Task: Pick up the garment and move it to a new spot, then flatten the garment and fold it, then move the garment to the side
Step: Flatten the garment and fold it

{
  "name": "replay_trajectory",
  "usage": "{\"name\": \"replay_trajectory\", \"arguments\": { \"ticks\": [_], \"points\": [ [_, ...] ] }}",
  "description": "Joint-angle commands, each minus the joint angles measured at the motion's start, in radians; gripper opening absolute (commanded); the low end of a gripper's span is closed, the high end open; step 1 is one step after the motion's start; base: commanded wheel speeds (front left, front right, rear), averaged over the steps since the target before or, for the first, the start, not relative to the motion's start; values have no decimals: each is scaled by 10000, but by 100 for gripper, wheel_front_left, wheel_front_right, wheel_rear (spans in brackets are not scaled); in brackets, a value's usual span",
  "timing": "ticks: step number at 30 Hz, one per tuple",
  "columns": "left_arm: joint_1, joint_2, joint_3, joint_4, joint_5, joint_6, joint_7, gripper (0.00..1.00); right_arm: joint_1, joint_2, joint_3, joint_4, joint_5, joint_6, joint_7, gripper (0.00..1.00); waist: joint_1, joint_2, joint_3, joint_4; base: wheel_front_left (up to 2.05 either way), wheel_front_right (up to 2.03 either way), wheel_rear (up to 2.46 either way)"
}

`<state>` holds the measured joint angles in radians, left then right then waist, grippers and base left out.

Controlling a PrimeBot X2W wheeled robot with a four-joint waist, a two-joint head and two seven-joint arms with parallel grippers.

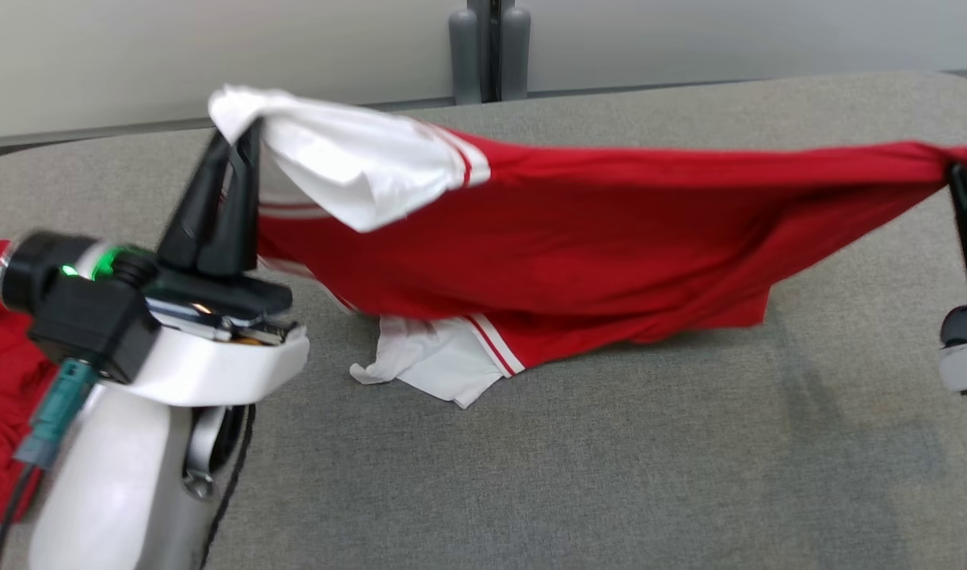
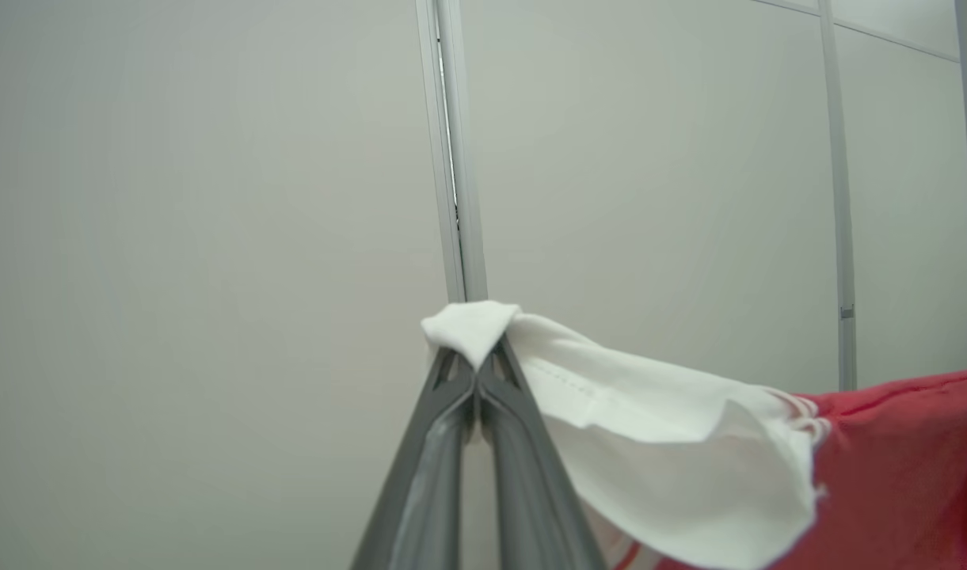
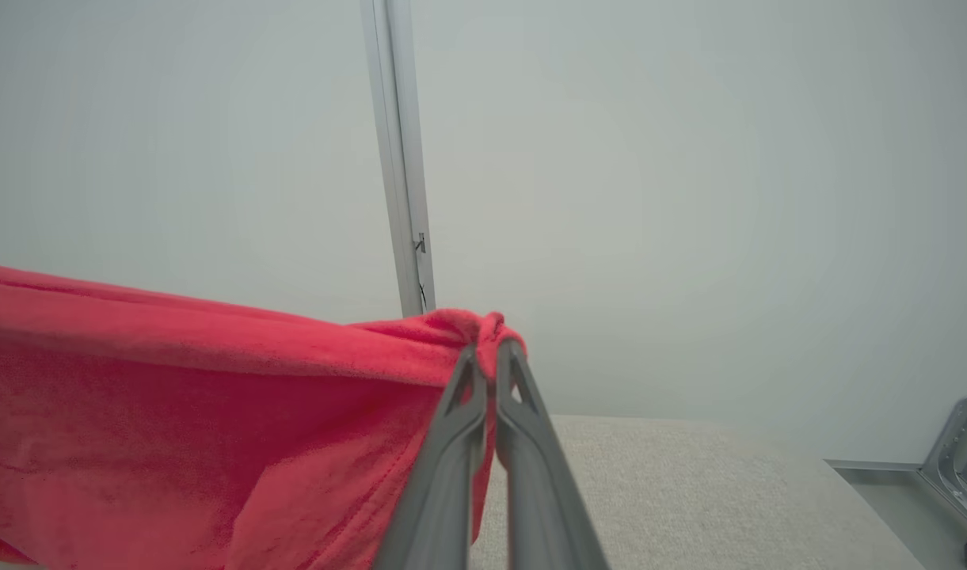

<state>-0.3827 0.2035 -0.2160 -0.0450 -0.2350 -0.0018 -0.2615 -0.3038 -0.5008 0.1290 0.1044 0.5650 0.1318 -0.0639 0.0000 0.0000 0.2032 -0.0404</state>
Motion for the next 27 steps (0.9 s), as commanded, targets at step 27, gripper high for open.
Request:
{"name": "replay_trajectory", "arguments": {
  "ticks": [27],
  "points": [
    [-4935, 94, 337, 165, -1767, -792, 1929, 0, -2027, 444, -1955, -3511, 119, -16, 3092, 0, 0, 0, -1011, 118, 0, 0, 0]
  ]
}}
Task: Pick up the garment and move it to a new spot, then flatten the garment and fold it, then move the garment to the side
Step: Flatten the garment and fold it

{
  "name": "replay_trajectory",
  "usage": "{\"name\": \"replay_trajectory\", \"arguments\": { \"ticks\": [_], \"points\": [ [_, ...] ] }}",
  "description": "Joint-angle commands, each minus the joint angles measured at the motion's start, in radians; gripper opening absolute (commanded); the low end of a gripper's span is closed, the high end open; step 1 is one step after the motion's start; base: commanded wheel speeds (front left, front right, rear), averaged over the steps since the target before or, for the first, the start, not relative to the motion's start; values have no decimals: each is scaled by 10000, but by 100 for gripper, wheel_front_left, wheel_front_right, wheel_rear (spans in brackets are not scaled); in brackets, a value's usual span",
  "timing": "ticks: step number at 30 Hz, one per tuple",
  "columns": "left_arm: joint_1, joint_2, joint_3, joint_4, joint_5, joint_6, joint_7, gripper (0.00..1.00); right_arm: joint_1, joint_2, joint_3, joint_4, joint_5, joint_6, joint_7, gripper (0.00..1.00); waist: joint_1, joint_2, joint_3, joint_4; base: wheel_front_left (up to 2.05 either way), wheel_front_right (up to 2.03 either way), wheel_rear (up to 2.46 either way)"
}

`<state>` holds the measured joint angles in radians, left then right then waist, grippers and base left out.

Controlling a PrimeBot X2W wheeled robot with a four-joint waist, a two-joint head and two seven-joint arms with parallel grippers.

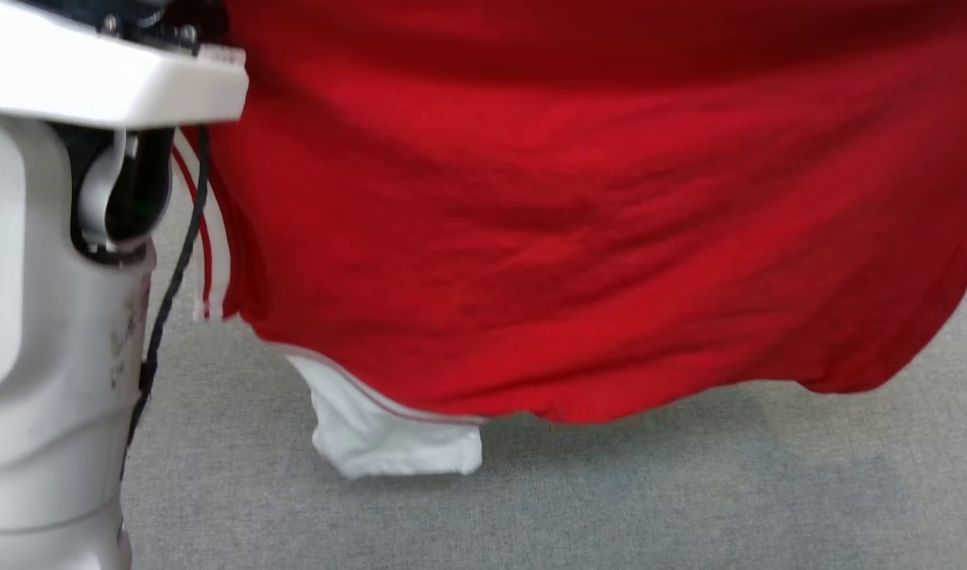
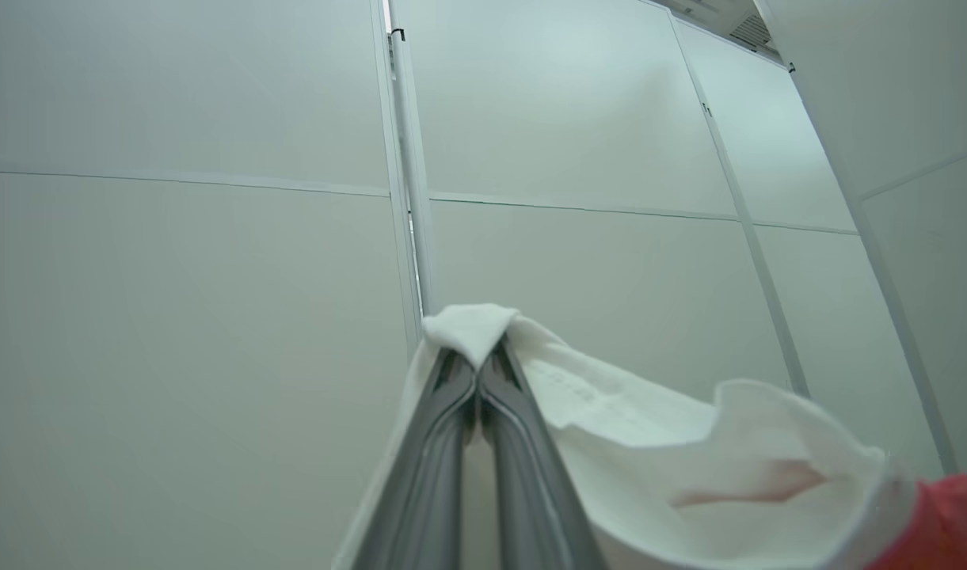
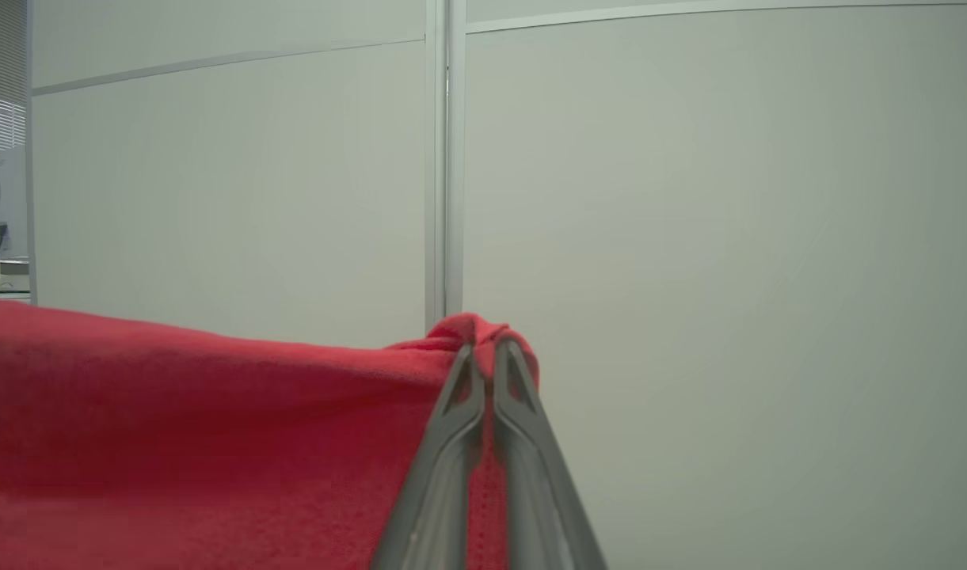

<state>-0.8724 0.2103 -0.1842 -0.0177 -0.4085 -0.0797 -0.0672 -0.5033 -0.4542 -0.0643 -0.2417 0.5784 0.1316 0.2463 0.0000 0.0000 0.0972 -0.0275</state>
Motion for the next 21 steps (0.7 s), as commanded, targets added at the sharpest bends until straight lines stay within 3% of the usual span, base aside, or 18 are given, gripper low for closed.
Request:
{"name": "replay_trajectory", "arguments": {
  "ticks": [1, 6, 13, 21],
  "points": [
    [-598, -20, -16, 598, -55, -95, -163, 0, -517, 88, 246, 384, 183, -14, -96, 0, 0, 0, 239, -60, 0, 0, 0],
    [-2240, -177, -74, 2953, -12, -235, -797, 0, -2333, 314, 1145, 2183, 363, -13, -502, 0, 0, 0, 722, -231, 0, 0, 0],
    [-4735, -330, 193, 6476, 264, -137, -1815, 0, -5553, 1364, 2571, 5698, 769, -6, -2150, 0, 0, 0, 1191, -626, 0, 0, 0],
    [-5420, -760, 112, 9517, 534, -162, -1979, 0, -7747, 2685, 3898, 10213, 232, -6, -3702, 0, 0, 0, 1796, -717, 0, 0, 0]
  ]
}}
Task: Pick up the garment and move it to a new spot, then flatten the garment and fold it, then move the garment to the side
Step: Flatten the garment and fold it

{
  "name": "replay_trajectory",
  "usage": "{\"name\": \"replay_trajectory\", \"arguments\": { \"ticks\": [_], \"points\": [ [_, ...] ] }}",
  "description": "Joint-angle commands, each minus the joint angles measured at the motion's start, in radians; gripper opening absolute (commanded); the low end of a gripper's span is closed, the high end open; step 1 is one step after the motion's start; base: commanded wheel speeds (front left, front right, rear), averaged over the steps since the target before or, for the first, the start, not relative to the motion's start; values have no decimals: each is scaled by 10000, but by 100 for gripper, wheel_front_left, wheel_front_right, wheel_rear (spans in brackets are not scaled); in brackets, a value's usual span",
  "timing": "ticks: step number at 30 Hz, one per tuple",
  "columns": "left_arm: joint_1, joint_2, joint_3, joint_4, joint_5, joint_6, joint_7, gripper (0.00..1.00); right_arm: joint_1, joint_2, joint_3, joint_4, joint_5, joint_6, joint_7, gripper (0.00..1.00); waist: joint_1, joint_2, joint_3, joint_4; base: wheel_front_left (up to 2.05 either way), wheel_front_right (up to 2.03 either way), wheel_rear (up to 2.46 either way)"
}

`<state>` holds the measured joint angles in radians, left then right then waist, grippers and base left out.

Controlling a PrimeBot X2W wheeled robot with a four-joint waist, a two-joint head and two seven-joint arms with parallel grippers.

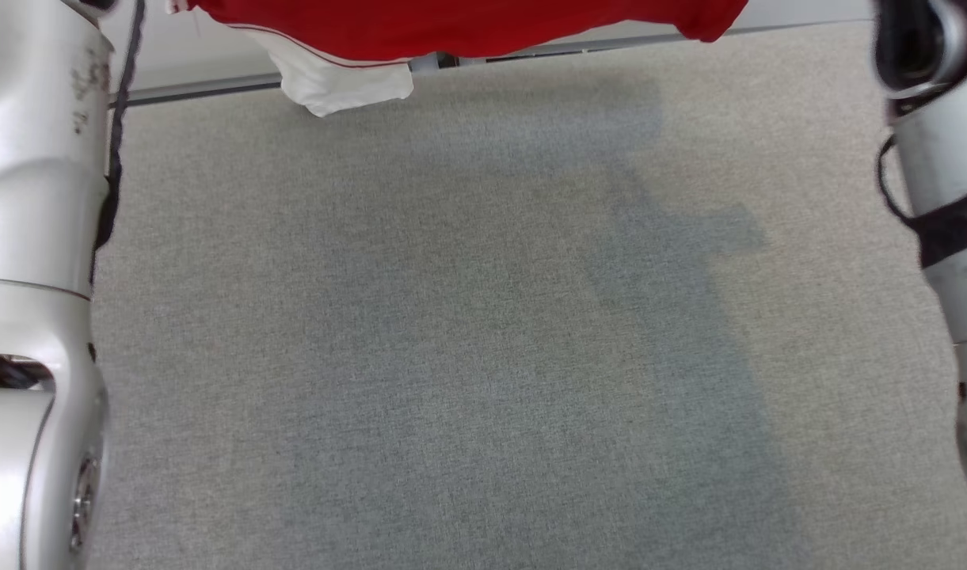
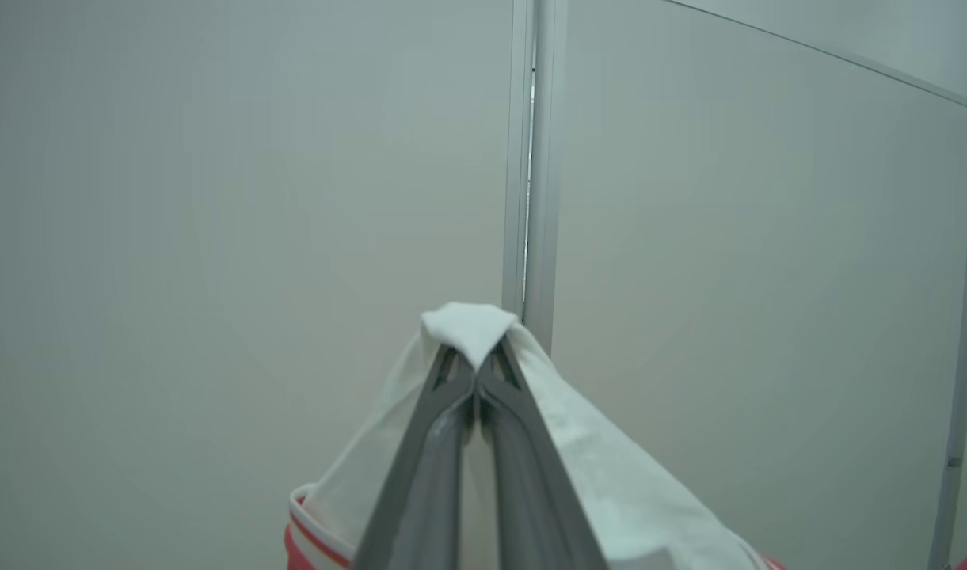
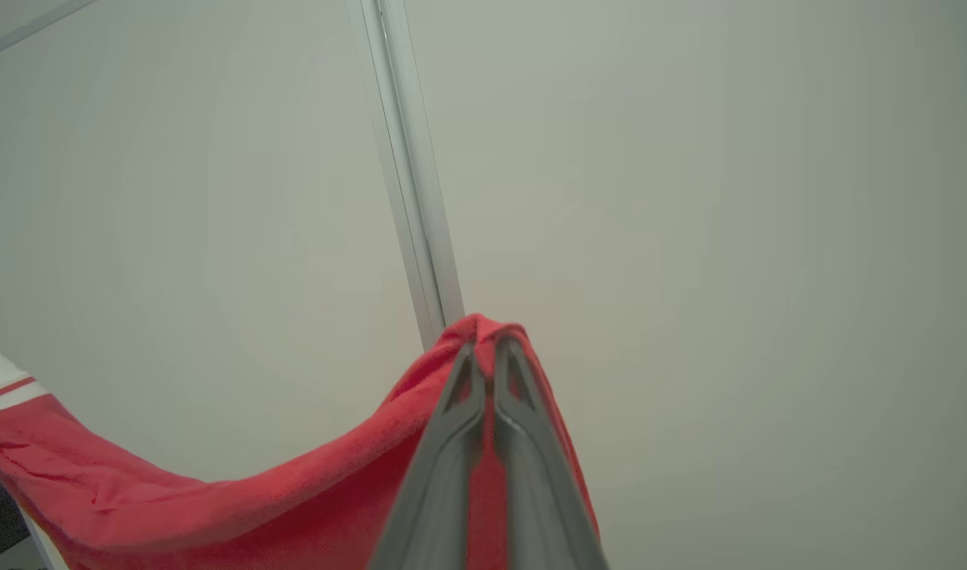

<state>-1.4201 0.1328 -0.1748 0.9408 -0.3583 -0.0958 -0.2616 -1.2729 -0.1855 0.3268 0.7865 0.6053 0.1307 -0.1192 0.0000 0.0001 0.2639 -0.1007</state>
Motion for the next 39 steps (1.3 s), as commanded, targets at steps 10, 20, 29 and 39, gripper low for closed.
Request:
{"name": "replay_trajectory", "arguments": {
  "ticks": [10, 20, 29, 39],
  "points": [
    [1271, -569, -4, 2162, -156, -8, -27, 0, -163, 914, 1682, 3129, -8, 3, -341, 0, 0, -1, 1239, 297, 0, 0, 0],
    [3033, -722, 73, 2045, -307, -209, -24, 0, 1517, 654, 2944, 3131, 909, 2, -1066, 0, 0, -1, 1588, 715, 0, 0, 0],
    [5814, -587, 781, 472, -369, -316, -23, 0, 4359, 30, 3490, 1640, 2063, 3, -1475, 0, 0, -1, 1253, 762, 0, 0, 0],
    [9571, -214, 1353, -3301, 33, -347, -24, 0, 7941, -866, 1274, -1798, 1234, 3, -1450, 0, 0, -1, 420, 750, 0, 0, 0]
  ]
}}
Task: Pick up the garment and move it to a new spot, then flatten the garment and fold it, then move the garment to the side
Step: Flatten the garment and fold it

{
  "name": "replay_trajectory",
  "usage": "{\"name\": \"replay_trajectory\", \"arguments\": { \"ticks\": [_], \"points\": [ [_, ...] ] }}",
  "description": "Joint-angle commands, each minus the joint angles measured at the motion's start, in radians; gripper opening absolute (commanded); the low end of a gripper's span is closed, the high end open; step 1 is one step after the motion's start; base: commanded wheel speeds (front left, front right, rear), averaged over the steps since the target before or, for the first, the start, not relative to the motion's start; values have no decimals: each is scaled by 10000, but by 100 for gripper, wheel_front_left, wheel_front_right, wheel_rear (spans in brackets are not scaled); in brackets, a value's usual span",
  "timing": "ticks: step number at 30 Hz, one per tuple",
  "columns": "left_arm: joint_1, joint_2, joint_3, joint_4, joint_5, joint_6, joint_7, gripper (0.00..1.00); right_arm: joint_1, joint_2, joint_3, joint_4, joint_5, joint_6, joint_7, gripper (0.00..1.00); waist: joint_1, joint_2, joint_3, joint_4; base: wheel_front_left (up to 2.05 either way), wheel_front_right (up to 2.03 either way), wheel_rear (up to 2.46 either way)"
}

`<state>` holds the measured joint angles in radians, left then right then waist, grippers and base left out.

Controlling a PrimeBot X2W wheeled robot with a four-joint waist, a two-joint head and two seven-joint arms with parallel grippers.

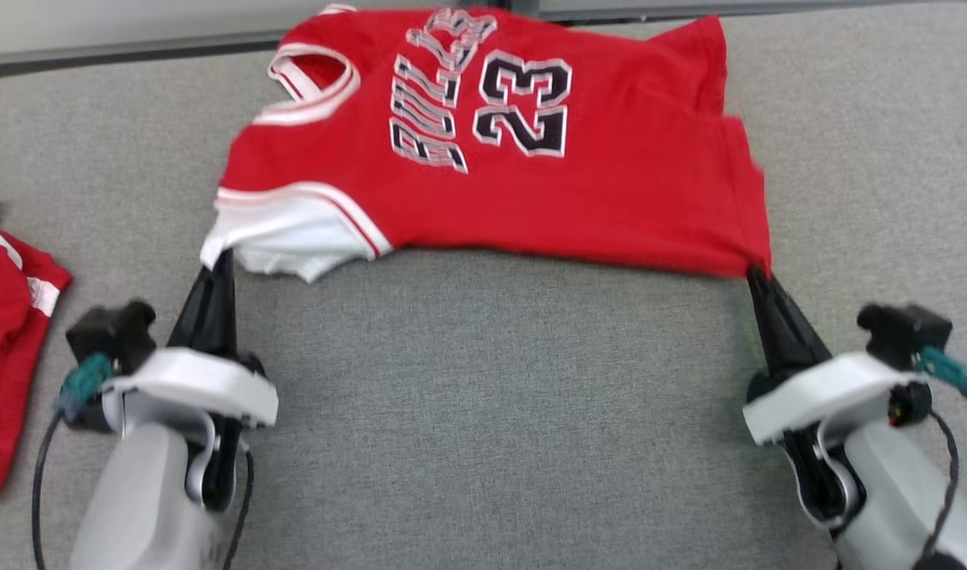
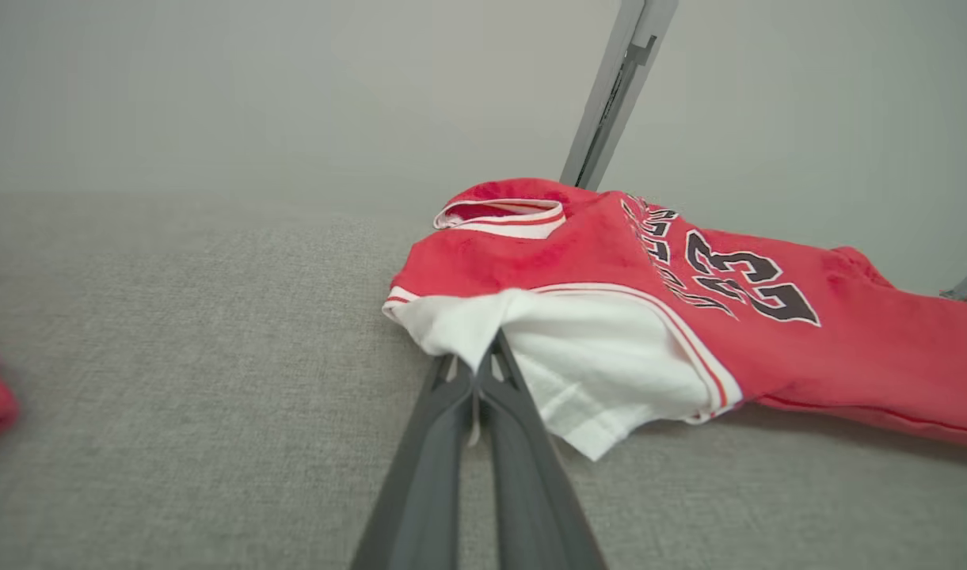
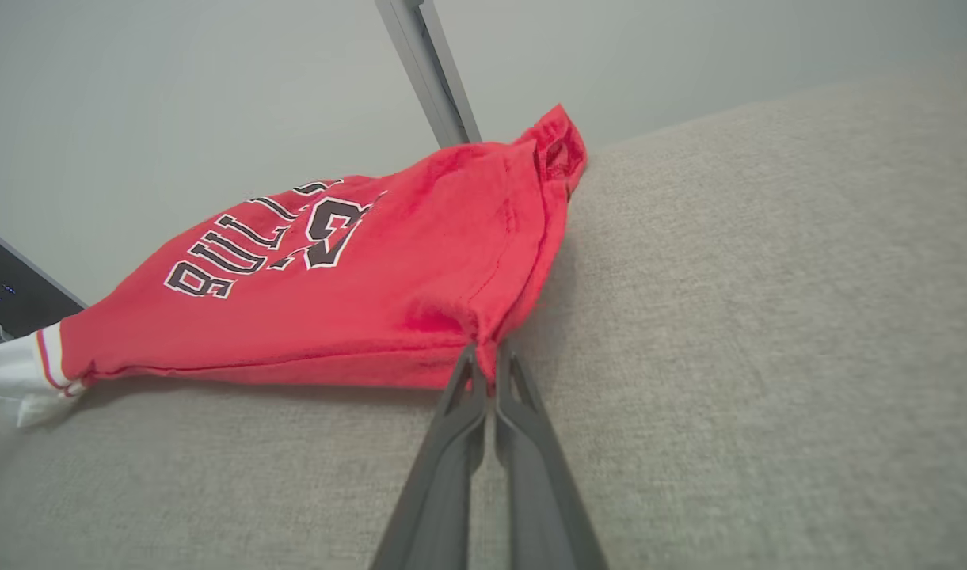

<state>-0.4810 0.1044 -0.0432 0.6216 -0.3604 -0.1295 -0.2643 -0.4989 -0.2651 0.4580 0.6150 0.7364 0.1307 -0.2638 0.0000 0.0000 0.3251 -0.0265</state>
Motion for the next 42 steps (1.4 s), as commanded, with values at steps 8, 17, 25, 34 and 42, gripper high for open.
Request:
{"name": "replay_trajectory", "arguments": {
  "ticks": [8, 17, 25, 34, 42],
  "points": [
    [3333, 83, -49, -2984, -43, 245, 279, 0, 2867, -410, -1048, -1608, -810, 2, -4, 0, 0, 0, -1113, 147, 0, 0, 0],
    [6734, -51, -288, -6571, -52, 1353, 2220, 0, 5302, -582, -1818, -2357, -1363, 0, 434, 0, 0, 0, -1952, 336, 0, 0, 0],
    [8295, -36, -575, -8036, -69, 1863, 3505, 0, 6780, -473, -2346, -3125, -1438, 0, 1267, 0, 0, 0, -2383, 475, 0, 0, 0],
    [8338, 289, -429, -8699, -90, 1923, 3839, 0, 7228, -149, -3012, -4025, -1959, 0, 2287, 0, 0, 0, -2283, 286, 0, 0, 0],
    [6892, 869, -433, -8279, -730, 1115, 4575, 0, 6628, 115, -3197, -4501, -1784, 2, 3621, 0, 0, 0, -1851, 89, 0, 0, 0]
  ]
}}
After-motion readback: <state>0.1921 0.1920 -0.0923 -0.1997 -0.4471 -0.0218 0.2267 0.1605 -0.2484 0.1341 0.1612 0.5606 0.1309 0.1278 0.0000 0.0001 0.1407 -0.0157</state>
